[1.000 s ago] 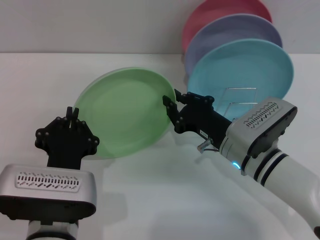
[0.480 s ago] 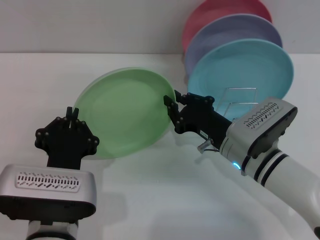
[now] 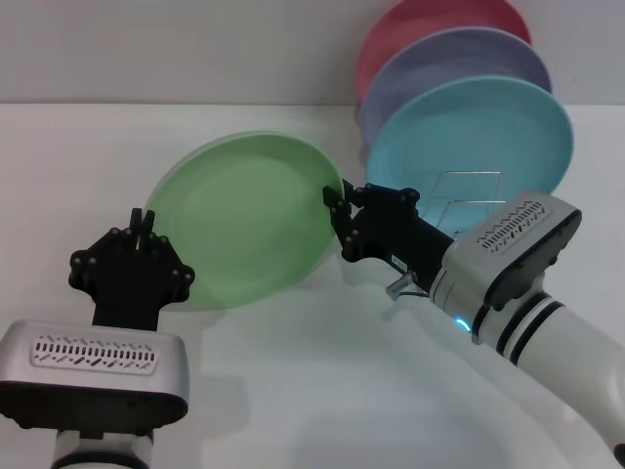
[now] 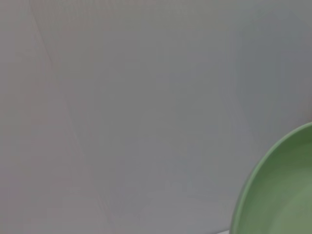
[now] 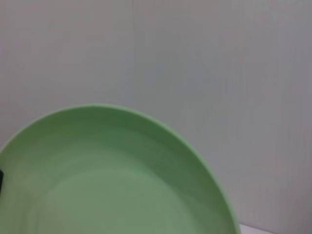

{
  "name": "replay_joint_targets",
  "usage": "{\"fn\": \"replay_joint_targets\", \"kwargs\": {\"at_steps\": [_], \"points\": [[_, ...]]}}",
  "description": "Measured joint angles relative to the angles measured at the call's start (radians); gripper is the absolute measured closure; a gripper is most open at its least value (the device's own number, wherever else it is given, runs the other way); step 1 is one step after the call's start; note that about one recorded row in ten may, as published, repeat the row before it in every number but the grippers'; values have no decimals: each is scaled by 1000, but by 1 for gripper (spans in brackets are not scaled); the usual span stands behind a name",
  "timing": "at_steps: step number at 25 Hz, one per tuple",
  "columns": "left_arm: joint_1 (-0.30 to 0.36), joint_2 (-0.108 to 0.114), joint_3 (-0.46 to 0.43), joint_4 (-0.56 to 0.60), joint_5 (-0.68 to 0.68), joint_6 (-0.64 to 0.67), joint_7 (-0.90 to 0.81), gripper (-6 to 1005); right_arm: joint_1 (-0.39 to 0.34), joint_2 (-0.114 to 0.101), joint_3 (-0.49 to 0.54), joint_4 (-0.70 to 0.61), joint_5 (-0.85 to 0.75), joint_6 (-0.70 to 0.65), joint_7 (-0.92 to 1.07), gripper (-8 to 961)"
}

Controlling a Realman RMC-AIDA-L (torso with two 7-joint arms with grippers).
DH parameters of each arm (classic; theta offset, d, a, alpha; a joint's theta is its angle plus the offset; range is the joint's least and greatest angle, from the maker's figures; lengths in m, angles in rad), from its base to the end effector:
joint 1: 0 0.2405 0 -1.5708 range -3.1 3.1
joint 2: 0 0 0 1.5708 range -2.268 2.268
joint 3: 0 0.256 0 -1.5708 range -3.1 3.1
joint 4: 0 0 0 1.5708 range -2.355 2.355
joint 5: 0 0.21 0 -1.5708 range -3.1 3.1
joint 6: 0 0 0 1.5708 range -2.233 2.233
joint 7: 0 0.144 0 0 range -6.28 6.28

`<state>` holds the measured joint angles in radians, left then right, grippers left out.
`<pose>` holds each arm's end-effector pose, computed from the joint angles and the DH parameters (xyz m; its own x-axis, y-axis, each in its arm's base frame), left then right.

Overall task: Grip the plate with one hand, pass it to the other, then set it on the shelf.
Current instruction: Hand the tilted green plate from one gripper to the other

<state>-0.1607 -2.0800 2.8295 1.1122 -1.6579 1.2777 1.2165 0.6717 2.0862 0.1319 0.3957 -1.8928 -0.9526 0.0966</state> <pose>-0.2136 0.2356 -0.0901 0.8997 0.0639 0.4319 0.4328 0.0000 -0.9015 0.2176 0.3387 -0.1265 0.7546 -0.0933 -0.6495 -0.5516 -0.6263 -0.5509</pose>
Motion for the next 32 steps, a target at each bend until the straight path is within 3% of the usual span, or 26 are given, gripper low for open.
{"fn": "replay_joint_targets", "kwargs": {"at_steps": [32], "points": [[-3, 0, 1, 0, -2, 0, 0, 972, 0, 0, 2, -3, 0, -4, -11, 874]]}}
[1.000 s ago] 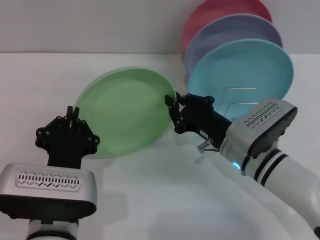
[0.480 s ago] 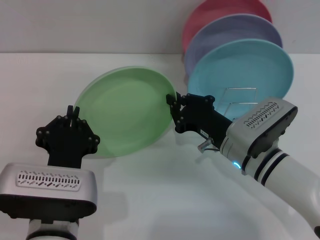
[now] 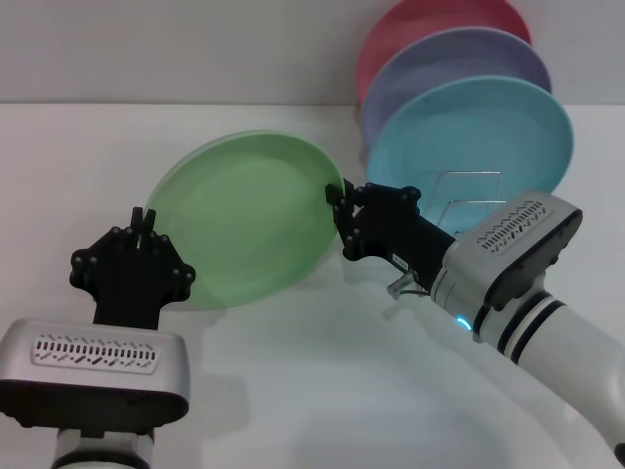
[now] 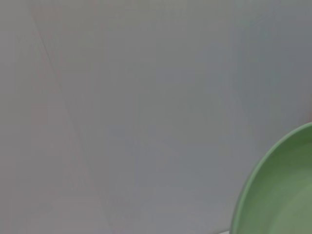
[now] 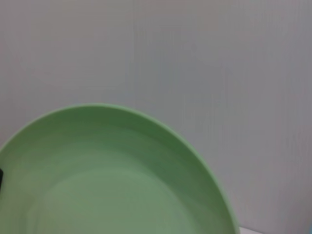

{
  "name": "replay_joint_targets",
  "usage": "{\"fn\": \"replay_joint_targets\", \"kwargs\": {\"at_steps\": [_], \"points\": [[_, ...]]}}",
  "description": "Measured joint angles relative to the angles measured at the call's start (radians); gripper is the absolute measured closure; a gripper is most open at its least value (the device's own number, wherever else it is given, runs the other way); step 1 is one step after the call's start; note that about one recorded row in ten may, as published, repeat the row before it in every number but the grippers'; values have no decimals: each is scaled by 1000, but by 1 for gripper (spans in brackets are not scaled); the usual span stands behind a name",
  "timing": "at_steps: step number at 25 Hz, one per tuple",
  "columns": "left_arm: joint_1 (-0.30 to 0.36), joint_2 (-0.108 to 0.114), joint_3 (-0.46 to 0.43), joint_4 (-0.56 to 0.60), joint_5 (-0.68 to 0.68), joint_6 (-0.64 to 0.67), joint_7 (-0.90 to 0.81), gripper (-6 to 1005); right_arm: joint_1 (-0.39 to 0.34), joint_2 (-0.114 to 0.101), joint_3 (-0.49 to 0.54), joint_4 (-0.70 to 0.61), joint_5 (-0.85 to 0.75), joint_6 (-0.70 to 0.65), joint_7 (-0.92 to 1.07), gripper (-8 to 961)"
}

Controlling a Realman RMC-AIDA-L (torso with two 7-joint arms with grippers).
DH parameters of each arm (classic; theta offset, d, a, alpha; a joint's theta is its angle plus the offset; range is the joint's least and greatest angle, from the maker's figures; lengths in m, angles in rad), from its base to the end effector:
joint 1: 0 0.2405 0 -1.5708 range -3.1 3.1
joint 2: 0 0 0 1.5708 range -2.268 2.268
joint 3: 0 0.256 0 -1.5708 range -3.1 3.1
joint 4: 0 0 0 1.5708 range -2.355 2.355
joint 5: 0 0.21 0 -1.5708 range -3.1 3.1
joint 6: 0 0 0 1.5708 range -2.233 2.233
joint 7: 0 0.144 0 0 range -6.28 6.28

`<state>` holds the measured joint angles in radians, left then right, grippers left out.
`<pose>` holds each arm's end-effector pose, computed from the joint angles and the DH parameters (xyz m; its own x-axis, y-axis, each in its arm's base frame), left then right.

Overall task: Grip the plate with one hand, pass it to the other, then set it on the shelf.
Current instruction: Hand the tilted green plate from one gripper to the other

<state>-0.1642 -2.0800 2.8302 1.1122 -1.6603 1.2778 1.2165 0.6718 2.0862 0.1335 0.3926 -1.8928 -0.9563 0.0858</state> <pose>-0.2130 0.2362 -0.0902 0.8995 0.0629 0.4323 0.4333 -0.0013 -0.9013 0.2177 0.3394 -0.1255 0.7602 -0.0827 -0.6444 -0.5431 -0.6253 -0.5604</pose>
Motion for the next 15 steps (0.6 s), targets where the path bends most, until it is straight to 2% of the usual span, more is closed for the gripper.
{"fn": "replay_joint_targets", "kwargs": {"at_steps": [15], "points": [[1, 0, 0, 0, 0, 0, 0, 971, -5, 1, 5, 0, 0, -4, -1, 886]]}}
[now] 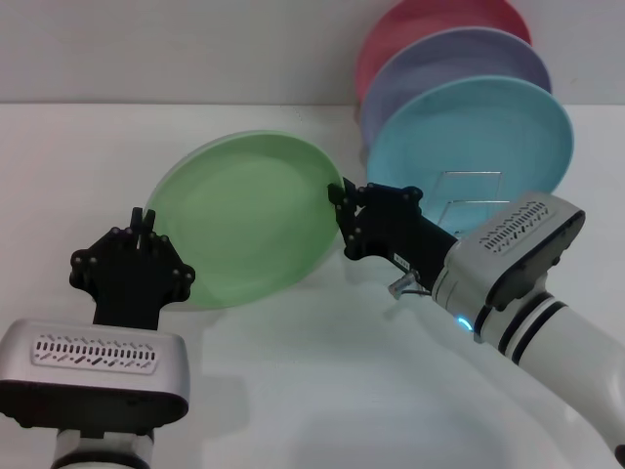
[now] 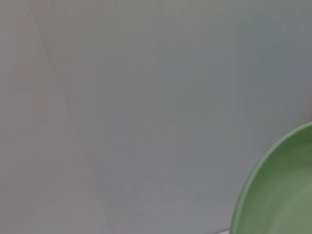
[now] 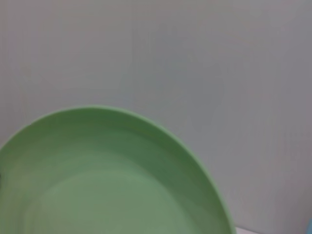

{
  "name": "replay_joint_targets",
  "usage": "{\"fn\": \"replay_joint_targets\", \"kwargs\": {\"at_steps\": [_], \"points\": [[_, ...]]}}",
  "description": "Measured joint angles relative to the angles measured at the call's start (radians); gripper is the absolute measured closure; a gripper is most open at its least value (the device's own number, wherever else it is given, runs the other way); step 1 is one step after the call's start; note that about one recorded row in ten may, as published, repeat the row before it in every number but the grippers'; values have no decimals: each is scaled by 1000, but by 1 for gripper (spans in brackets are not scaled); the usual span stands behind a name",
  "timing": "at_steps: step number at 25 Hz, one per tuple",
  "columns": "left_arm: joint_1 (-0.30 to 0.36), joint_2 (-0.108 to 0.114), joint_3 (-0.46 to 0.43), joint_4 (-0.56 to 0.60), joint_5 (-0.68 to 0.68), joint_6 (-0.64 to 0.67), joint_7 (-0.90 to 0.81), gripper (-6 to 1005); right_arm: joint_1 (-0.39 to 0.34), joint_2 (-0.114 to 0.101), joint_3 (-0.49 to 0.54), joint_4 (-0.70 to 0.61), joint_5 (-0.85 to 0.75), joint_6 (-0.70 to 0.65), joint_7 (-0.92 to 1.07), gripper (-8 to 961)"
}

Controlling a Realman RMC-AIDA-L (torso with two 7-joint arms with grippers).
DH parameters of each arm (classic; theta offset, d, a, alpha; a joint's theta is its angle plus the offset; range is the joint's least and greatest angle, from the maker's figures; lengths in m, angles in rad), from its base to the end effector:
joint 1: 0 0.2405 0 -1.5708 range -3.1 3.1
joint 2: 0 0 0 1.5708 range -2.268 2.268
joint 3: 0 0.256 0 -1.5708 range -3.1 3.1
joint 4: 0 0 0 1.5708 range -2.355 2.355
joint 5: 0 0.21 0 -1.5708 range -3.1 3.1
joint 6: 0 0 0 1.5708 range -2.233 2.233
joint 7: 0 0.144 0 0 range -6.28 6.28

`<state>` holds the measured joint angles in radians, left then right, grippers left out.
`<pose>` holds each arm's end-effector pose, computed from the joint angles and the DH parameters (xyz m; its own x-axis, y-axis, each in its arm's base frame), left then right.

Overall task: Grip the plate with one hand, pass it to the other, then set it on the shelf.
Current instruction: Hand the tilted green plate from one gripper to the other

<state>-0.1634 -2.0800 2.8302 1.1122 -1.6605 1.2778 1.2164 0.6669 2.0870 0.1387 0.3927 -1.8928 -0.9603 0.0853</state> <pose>-0.2133 0.2360 -0.0902 0.8994 0.0638 0.4325 0.4334 -0.0009 -0.9012 0.2185 0.3389 -0.1249 0.7562 -0.0830 -0.6491 -0.5492 -0.6199 -0.5605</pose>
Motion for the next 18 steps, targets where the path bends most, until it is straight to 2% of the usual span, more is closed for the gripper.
{"fn": "replay_joint_targets", "kwargs": {"at_steps": [18], "points": [[-1, 0, 0, 0, 5, -2, -6, 971, 2, 1, 6, 0, 0, 4, -11, 912]]}}
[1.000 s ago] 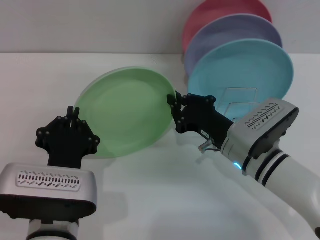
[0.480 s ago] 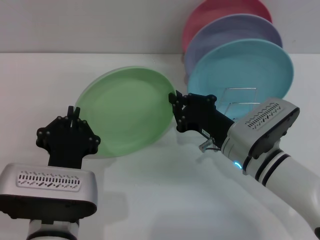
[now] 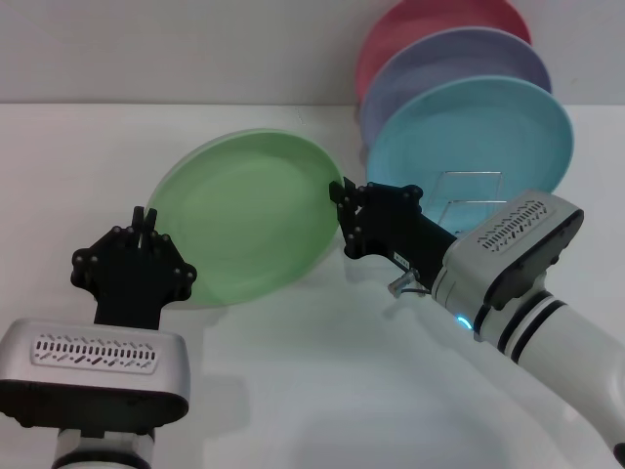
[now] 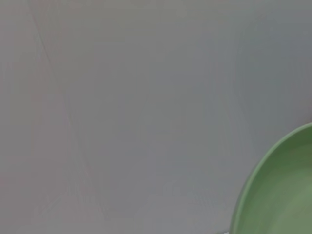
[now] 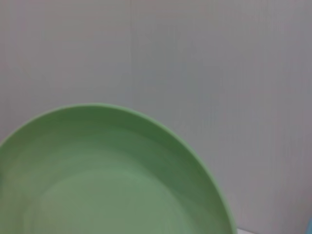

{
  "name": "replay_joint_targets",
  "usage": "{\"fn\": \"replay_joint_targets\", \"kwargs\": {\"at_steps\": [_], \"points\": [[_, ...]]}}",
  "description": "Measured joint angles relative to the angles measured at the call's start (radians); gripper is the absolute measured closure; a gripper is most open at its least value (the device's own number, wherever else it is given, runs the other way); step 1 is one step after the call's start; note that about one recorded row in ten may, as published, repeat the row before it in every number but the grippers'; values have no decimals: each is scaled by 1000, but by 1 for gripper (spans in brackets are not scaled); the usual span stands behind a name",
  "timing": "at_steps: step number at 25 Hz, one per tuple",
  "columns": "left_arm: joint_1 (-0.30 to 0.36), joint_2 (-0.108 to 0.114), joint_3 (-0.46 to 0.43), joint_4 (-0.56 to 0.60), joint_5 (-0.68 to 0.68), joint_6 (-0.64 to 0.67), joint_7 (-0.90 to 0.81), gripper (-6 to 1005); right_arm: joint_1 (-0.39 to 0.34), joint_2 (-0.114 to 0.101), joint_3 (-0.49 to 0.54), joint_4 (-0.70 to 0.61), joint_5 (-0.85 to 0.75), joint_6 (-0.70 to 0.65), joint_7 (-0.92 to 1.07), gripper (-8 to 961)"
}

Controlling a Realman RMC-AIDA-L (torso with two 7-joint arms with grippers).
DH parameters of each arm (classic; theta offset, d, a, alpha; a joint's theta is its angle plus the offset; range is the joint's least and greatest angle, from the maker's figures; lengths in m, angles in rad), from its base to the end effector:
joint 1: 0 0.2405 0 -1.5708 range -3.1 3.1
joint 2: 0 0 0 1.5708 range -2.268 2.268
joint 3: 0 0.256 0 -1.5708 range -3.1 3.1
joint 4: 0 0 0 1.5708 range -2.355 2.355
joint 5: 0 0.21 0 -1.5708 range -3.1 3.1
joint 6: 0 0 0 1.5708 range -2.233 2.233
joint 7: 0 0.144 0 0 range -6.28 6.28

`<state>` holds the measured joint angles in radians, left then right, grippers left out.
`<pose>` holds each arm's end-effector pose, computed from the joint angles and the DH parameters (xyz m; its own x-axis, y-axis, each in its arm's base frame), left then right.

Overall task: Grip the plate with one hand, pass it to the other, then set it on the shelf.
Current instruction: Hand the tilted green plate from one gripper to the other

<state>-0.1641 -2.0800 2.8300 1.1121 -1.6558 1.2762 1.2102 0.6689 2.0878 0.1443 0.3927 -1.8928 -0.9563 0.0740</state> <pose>-0.2125 0.2362 -0.0903 0.8975 0.0595 0.4369 0.4379 -0.0038 -0.8990 0.2179 0.3399 -0.1249 0.7613 -0.0775 -0.6437 -0.5432 -0.6183 -0.5680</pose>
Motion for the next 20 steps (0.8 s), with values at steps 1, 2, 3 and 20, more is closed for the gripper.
{"fn": "replay_joint_targets", "kwargs": {"at_steps": [1, 2, 3, 20], "points": [[0, 0, 0, 0, 0, 0, -1, 971, 1, 0, 0, 0, 0, 0, 0, 913], [1, 0, 0, 0, 1, 0, -1, 971, 1, 0, 0, 0, 0, 0, 0, 914], [2, 0, 0, 0, 2, 0, -1, 971, 1, -1, 0, 0, 0, 0, 0, 915], [4, 0, 5, 0, 2, -2, -3, 972, -5, -2, 0, -2, -2, -2, 0, 925]]}}
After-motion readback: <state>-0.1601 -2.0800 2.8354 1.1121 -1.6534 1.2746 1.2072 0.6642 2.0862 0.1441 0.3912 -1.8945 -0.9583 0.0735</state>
